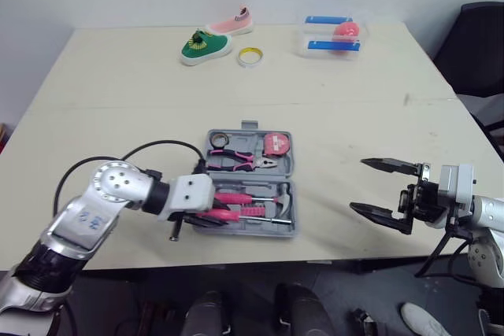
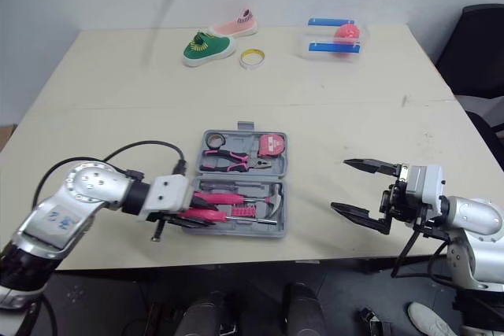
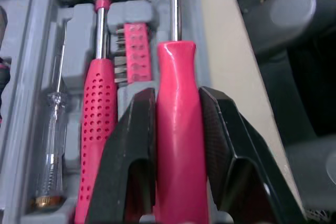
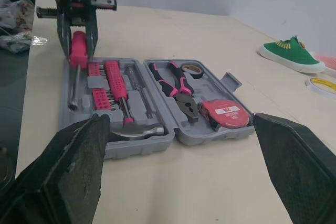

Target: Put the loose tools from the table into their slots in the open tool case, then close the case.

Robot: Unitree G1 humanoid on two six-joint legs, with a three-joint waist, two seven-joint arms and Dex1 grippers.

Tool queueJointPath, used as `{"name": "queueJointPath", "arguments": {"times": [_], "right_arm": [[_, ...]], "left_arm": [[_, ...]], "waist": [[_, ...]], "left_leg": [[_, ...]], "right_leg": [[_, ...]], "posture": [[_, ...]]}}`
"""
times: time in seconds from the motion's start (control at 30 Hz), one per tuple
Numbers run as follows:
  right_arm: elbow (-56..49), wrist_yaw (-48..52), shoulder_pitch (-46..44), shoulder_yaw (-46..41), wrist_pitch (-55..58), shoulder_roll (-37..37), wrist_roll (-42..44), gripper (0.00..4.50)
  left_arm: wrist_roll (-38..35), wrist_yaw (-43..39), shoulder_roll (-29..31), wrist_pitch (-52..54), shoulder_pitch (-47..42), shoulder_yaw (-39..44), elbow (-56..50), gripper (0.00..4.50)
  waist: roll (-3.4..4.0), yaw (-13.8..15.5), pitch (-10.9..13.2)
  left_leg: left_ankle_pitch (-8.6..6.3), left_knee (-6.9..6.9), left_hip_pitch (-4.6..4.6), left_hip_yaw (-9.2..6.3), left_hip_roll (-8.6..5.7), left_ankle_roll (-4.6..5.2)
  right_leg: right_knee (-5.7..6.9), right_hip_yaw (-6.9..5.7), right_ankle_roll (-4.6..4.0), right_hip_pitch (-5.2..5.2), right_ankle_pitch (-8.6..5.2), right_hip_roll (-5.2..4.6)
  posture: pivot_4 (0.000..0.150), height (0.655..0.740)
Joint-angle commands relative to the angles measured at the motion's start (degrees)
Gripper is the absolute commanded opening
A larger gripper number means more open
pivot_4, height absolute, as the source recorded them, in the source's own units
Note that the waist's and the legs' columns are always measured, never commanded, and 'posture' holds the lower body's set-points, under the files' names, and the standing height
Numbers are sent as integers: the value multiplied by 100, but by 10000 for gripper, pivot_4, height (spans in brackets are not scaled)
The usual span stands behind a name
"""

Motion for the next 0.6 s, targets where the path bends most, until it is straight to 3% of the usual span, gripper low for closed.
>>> {"name": "queueJointPath", "arguments": {"times": [0.03, 0.5, 0.53, 0.6], "right_arm": [[-350, -77, 46, -38, 72, -57, 77, 45000], [-1161, -713, 221, 45, 564, -20, 46, 45000], [-1175, -742, 207, 60, 590, -18, 42, 45000], [-1181, -781, 191, 83, 625, -19, 42, 45000]], "left_arm": [[216, 145, -78, 430, -146, -238, -296, 5556], [417, 322, -290, 1137, -198, -558, -483, 5556], [353, 339, -326, 1163, -179, -507, -516, 13556], [255, 384, -413, 1155, -168, -416, -571, 19512]], "waist": [[0, 2, 0], [-4, 65, 2], [-4, 72, 2], [-4, 97, 2]], "left_leg": [[-1, 2, 0, -1, -1, 2], [-3, 20, -3, -9, 0, 7], [-3, 21, -3, -9, 0, 7], [-3, 21, -3, -9, 1, 7]], "right_leg": [[0, 1, 0, 1, 0, -3], [6, 2, 2, 6, 1, -10], [6, 2, 2, 6, 1, -10], [6, 2, 2, 5, 1, -10]], "posture": [[1500, 7400], [1500, 7400], [1500, 7400], [1500, 7400]]}}
